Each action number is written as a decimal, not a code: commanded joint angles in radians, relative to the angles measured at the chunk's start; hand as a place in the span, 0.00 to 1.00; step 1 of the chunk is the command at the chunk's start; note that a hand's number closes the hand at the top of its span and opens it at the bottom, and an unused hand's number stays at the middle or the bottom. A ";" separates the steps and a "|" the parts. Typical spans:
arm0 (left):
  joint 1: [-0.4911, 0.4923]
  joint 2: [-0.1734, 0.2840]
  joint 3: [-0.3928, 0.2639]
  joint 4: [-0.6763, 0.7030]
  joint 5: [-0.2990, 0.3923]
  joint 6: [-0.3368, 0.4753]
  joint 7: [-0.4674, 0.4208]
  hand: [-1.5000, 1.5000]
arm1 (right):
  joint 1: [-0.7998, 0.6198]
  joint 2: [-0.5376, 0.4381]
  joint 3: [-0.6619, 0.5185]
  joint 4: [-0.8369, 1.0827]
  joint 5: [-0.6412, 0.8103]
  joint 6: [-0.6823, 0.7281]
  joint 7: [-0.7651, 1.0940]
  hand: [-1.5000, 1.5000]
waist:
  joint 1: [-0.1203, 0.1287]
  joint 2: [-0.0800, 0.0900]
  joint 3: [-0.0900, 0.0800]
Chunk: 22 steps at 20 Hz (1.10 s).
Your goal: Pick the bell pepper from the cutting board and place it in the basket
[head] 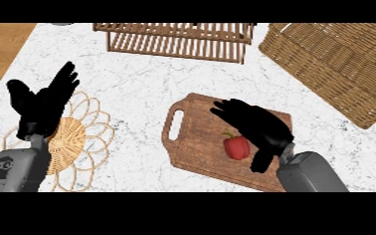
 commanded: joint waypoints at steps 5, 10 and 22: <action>0.055 -0.025 0.033 -0.028 -0.028 -0.033 -0.028 0.50 | 0.067 -0.010 -0.024 -0.074 -0.010 0.082 -0.078 0.00 | -0.001 -0.001 0.000; -0.028 -0.055 0.028 -0.008 -0.071 -0.004 0.038 0.50 | 0.046 -0.004 -0.057 -0.030 0.018 0.076 -0.129 0.00 | -0.002 0.000 0.000; 0.018 -0.059 0.088 0.034 -0.065 -0.085 -0.052 0.50 | 0.112 0.047 -0.004 0.033 0.190 -0.076 -0.131 0.00 | -0.002 0.000 0.000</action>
